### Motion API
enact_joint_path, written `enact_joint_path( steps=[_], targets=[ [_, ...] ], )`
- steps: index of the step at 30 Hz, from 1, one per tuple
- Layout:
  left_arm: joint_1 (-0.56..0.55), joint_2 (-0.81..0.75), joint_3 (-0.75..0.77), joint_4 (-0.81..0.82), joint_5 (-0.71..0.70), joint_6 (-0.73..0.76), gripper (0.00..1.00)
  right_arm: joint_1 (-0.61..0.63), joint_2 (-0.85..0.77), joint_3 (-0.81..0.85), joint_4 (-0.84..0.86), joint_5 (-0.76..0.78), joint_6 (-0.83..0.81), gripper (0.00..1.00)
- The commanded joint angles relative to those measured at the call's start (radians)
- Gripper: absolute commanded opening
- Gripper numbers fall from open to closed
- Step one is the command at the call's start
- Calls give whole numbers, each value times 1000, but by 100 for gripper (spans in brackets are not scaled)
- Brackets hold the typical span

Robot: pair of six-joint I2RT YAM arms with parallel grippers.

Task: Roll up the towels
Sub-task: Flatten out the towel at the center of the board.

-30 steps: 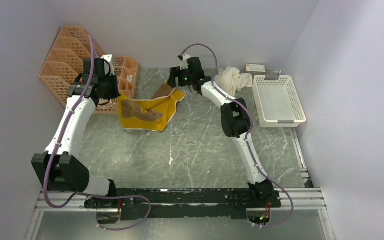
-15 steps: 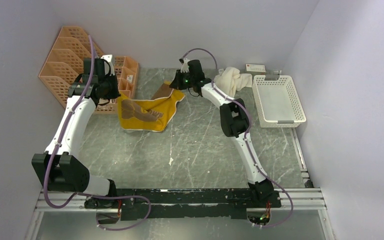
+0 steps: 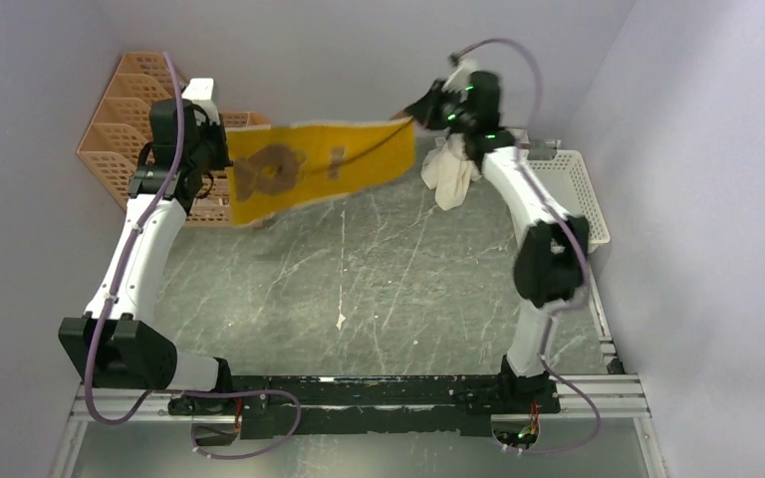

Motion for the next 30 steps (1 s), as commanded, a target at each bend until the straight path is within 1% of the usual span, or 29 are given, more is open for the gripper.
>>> enact_joint_path(
  steps=[1, 6, 8, 10, 12, 14, 16, 18, 20, 23, 25, 27, 30],
  targets=[
    [8, -63, -13, 306, 114, 134, 7, -55, -277, -53, 59, 31, -27, 0],
    [8, -172, -133, 526, 297, 227, 7, -70, -491, -150, 0, 46, -51, 0],
    [8, -267, -222, 592, 322, 240, 7, -70, -592, -220, -11, 60, -42, 0],
    [8, -361, -296, 607, 330, 254, 7, -70, -705, -303, -14, 80, -22, 0],
    [8, -463, -373, 584, 330, 264, 7, -70, -826, -404, -16, 118, 3, 0],
    [8, -578, -456, 561, 306, 241, 7, -70, -952, -509, -33, 175, 25, 0],
    [8, -714, -554, 551, 278, 187, 9, -70, -1091, -623, -64, 247, 52, 0],
    [8, -865, -645, 528, 281, 121, 12, -70, -1227, -734, -99, 286, 74, 0],
    [8, -1010, -713, 472, 315, 54, 16, -70, -1338, -810, -170, 303, 92, 0],
    [8, -1164, -763, 323, 375, -3, 22, -71, -1461, -866, -285, 296, 125, 0],
    [8, -1205, -771, 206, 391, 11, 22, -70, -1494, -883, -343, 290, 152, 0],
    [8, -1200, -769, 128, 400, 15, 22, -70, -1504, -908, -369, 308, 182, 0],
    [8, -1123, -780, 115, 399, -14, 21, -70, -1476, -976, -327, 341, 234, 0]
  ],
)
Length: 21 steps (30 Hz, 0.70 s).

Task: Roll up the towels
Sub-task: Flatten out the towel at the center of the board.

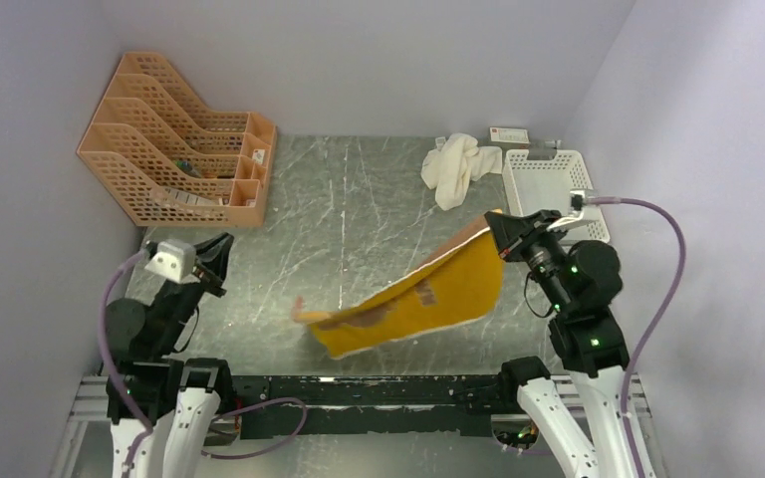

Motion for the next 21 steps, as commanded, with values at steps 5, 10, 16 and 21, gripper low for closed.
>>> enact_joint_path(
  steps=[5, 10, 16, 21],
  targets=[
    [7, 379, -43, -14, -79, -108, 16, 0, 258, -177, 116, 93, 207, 0],
    [6, 703, 100, 60, 58, -116, 40, -14, 623, -105, 336, 41, 240, 0],
    [-228, 916, 191, -6, 207, -52, 97, -60, 901, 90, 401, 1, 219, 0],
    [-634, 932, 156, -51, 83, -8, 91, -125, 958, 93, 412, -76, 238, 0]
  ],
)
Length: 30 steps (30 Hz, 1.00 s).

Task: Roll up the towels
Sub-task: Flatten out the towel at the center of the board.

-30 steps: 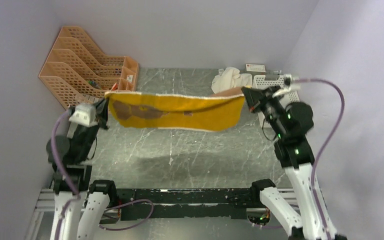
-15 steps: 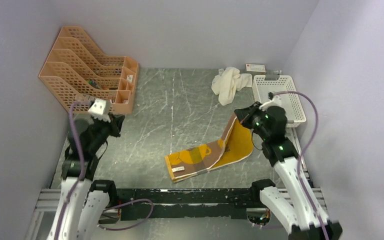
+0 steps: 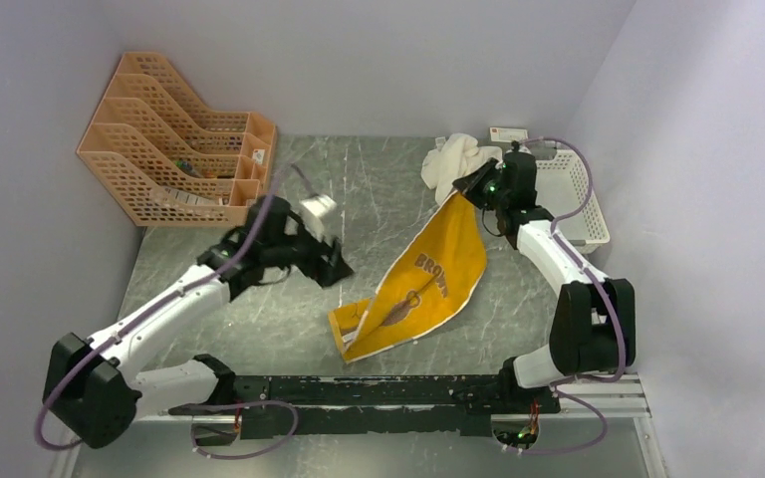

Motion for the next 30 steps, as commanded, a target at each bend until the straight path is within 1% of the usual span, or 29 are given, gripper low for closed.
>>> enact_joint_path(
  steps=[1, 4, 6, 8, 11, 15, 18, 22, 25, 30],
  targets=[
    [-269, -23, -22, -38, -64, 54, 90, -55, 16, -1, 62, -73, 16, 0],
    [-419, -29, -58, -27, -160, 15, 89, -75, -4, -36, 52, -81, 1, 0],
    [-513, 0, -71, -14, -254, -25, 90, -85, -22, -55, 40, -75, -13, 0],
    [-568, 55, -72, -4, -346, -46, 90, -91, -27, -66, 30, -72, -21, 0],
    [-596, 170, -32, -8, -476, -46, 90, -97, -20, -83, 40, -73, -21, 0],
    [-594, 286, 21, 8, -510, -30, 90, -106, -1, -68, 35, -89, -32, 0],
    [-591, 356, 68, -42, -574, -40, 90, -116, 10, -50, 18, -93, -49, 0],
    [-565, 354, 64, -78, -548, -63, 90, -124, 12, -48, 16, -102, -58, 0],
    [-556, 302, 39, -106, -479, -87, 90, -129, 16, -54, 18, -116, -60, 0],
    [-554, 281, 3, -175, -404, -150, 87, -136, 30, -57, 25, -135, -59, 0]
  ],
)
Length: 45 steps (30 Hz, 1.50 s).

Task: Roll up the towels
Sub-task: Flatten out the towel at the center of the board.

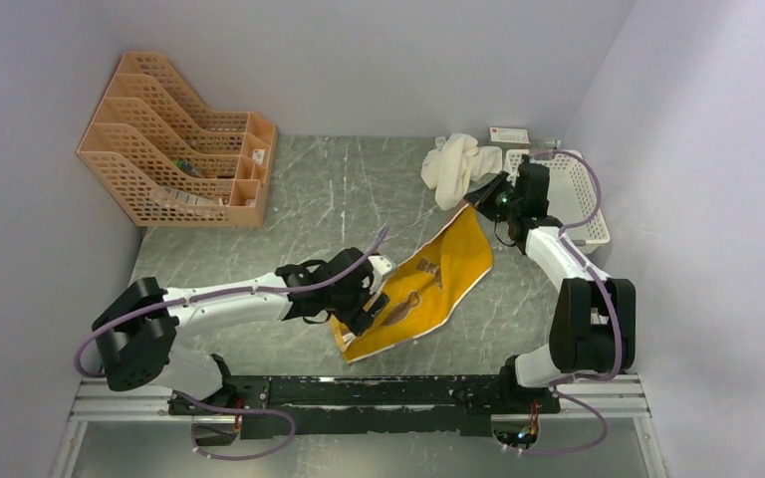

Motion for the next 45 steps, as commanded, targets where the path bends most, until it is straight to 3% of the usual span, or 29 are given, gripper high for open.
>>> enact_joint_path(
  steps=[1, 10, 14, 17, 19, 20, 26, 31, 45],
  targets=[
    [4, -38, -41, -71, 99, -77, 86, -17, 27, 18, 14, -29, -11, 0],
    [3, -66, -96, -38, 178, -142, 77, -22, 25, 9, 15, -36, -9, 0],
    [3, -36, -108, -26, 185, -140, 66, -24, 23, 9, 15, -37, -9, 0],
    [3, -20, -109, -28, 178, -136, 46, -26, 23, 11, 10, -36, -12, 0],
    [4, -19, -109, -43, 152, -145, 12, -26, 20, 14, 4, -36, -14, 0],
    [5, -22, -110, -50, 135, -145, 7, -27, 18, 16, 1, -36, -15, 0],
    [99, -116, -91, -137, 77, -111, 7, -38, -18, 34, -35, -48, -7, 0],
    [194, -292, 19, -255, -88, -103, 7, -37, -132, 23, -109, -100, 30, 0],
    [231, -493, 252, -466, -376, -58, 7, -30, -518, 75, -399, -87, 36, 0]
  ],
)
